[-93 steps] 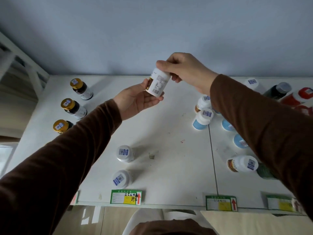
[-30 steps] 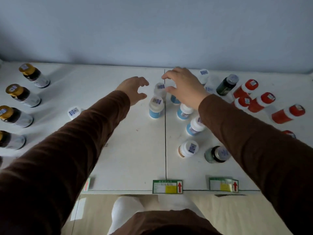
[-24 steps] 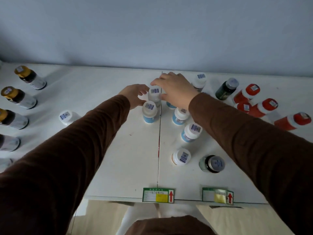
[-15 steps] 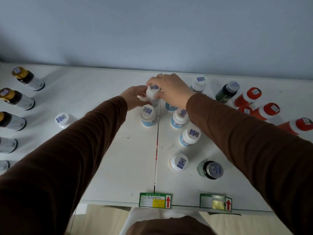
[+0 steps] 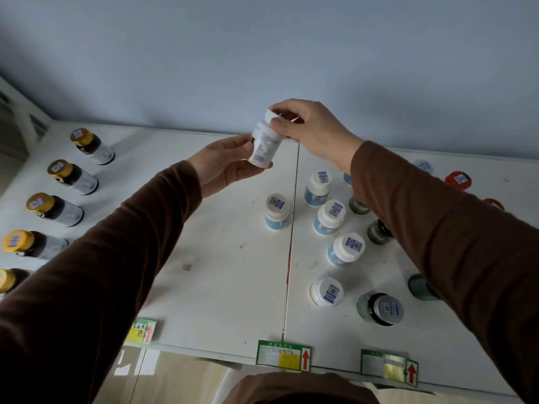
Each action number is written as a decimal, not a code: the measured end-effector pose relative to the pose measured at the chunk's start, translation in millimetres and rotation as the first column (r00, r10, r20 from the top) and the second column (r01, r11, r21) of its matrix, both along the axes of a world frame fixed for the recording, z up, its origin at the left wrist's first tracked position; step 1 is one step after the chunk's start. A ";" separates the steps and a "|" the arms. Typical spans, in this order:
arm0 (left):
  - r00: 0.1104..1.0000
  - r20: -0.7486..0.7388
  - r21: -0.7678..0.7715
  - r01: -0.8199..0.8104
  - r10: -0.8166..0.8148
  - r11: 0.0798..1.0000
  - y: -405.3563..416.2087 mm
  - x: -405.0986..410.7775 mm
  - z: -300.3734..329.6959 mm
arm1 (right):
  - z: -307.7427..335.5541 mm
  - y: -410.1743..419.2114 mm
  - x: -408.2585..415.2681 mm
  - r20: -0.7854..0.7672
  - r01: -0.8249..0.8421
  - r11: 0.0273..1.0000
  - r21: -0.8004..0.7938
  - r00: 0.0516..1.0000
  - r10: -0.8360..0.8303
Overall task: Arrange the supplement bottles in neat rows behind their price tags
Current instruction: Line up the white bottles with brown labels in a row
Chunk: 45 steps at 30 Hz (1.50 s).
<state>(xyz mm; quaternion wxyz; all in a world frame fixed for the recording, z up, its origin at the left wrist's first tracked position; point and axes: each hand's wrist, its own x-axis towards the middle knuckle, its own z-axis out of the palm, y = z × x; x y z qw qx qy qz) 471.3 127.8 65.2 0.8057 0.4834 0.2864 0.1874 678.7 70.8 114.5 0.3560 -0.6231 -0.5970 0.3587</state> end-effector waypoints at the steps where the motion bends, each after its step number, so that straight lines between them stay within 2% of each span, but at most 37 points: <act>1: 1.000 -0.026 0.046 -0.007 0.008 0.999 -0.5 -0.9 1.7 | 0.1 -0.5 -0.5 -0.002 -0.026 1.000 -0.006 1.000 0.026; 3: 0.990 -0.125 0.180 -0.034 0.057 0.983 -2.5 -0.5 4.3 | -1.2 -1.4 -1.9 -0.018 -0.060 0.998 -0.025 0.998 0.060; 6: 0.935 -0.287 0.440 -0.066 0.210 0.896 -6.7 -0.6 4.7 | -4.5 -2.2 -5.4 -0.047 -0.067 0.997 -0.035 0.997 0.066; 8: 0.903 -0.326 0.530 -0.070 0.280 0.845 -8.9 -2.6 4.8 | -6.3 -2.0 -9.8 -0.061 -0.056 0.998 -0.032 0.997 0.054; 12: 0.861 -0.360 0.618 -0.068 0.359 0.783 -12.1 -13.8 9.7 | -6.3 2.4 -28.7 -0.034 -0.051 0.999 -0.002 0.998 0.051; 17: 0.846 -0.438 0.652 0.065 0.305 0.755 10.1 -58.1 27.1 | -2.9 14.6 -65.7 0.097 -0.075 0.996 0.053 0.993 0.069; 21: 0.754 -0.499 0.769 0.157 0.427 0.620 43.2 -114.2 34.3 | -9.8 26.1 -111.0 0.196 -0.079 0.996 0.048 0.978 0.069; 29: 0.619 -0.639 0.757 0.405 0.456 0.512 78.0 -204.9 -1.1 | -45.9 44.8 -206.8 0.402 -0.045 0.996 -0.075 0.913 0.071; 37: 0.596 -0.686 0.717 0.459 0.416 0.525 79.6 -226.7 -34.9 | -71.5 54.8 -253.2 0.487 0.018 0.987 -0.162 0.871 0.064; 45: 0.594 -0.693 0.712 0.480 0.408 0.512 75.9 -225.7 -45.8 | -84.4 52.2 -261.8 0.496 0.050 0.989 -0.138 0.868 0.025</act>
